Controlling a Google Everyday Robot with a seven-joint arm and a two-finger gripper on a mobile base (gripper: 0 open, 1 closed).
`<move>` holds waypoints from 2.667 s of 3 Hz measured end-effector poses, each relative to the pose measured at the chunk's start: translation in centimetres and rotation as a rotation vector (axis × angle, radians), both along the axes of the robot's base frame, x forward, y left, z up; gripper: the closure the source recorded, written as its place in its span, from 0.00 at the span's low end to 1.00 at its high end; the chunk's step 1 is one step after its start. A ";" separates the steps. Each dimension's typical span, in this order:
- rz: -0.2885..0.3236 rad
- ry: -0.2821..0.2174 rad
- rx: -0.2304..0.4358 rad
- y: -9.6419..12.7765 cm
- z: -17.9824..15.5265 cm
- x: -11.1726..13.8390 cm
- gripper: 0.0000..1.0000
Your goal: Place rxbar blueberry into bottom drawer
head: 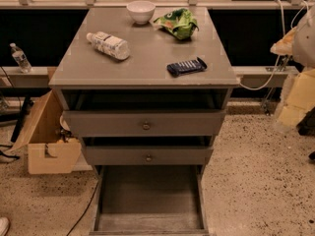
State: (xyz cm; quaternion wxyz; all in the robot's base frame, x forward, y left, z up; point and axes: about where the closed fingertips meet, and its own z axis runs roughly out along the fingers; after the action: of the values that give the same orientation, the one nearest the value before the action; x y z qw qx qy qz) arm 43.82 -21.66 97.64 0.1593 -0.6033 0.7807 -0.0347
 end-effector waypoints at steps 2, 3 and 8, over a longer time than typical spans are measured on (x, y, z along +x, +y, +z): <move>-0.001 -0.030 0.043 0.2 0.1 1.0 0.00; 0.074 -0.077 0.117 2.4 -0.6 6.1 0.00; 0.266 -0.029 0.121 10.1 -8.7 22.4 0.00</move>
Offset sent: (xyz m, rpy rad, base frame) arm 0.0188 0.0014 -0.0030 0.0829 -0.0364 -0.0028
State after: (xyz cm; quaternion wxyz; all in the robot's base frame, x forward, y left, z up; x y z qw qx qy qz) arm 66.18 -11.52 88.94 0.2096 -0.6903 0.6920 0.0251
